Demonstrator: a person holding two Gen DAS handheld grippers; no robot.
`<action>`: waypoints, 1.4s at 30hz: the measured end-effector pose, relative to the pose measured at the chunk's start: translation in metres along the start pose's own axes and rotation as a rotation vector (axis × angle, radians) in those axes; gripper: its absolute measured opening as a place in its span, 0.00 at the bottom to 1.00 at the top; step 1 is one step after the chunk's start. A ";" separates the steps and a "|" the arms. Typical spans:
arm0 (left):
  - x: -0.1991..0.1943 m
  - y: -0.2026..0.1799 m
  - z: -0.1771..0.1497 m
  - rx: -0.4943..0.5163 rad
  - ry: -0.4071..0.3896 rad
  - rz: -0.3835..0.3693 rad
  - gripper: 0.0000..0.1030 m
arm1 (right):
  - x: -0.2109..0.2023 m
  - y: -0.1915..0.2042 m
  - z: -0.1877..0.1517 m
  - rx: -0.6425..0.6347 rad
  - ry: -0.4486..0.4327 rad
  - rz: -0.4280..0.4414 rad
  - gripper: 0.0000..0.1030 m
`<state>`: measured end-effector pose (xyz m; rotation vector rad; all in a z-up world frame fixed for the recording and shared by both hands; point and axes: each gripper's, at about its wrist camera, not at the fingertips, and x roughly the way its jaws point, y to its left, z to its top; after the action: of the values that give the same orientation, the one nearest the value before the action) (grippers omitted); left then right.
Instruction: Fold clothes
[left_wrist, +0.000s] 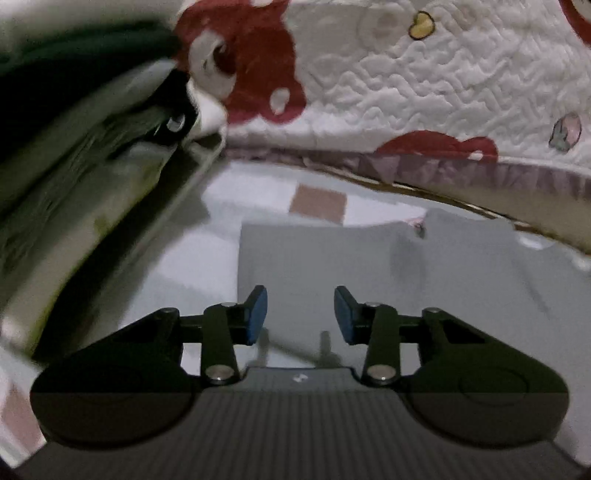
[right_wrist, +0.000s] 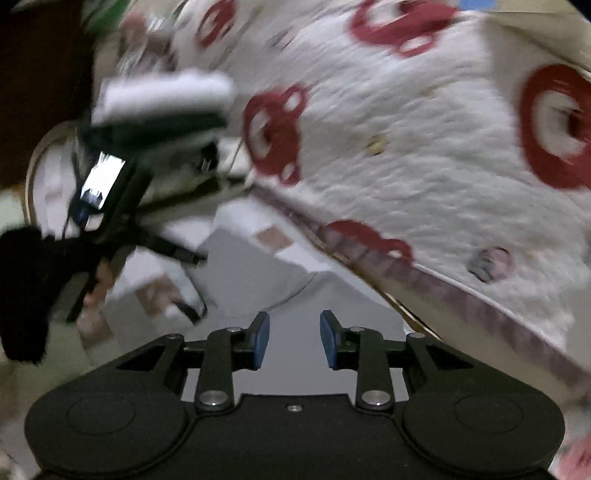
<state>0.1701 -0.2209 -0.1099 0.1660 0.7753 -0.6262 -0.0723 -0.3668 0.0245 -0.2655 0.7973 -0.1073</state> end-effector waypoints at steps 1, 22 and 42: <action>0.007 0.003 -0.001 0.001 -0.006 -0.010 0.40 | 0.015 0.003 0.003 -0.038 0.027 0.003 0.33; 0.073 0.031 -0.007 -0.066 -0.032 -0.114 0.61 | 0.113 -0.076 -0.080 0.124 0.322 0.118 0.41; 0.058 0.026 -0.001 0.028 -0.115 -0.027 0.03 | 0.198 -0.085 -0.047 0.296 0.181 0.107 0.43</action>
<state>0.2164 -0.2266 -0.1529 0.1438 0.6594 -0.6666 0.0318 -0.4958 -0.1202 0.0684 0.9613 -0.1483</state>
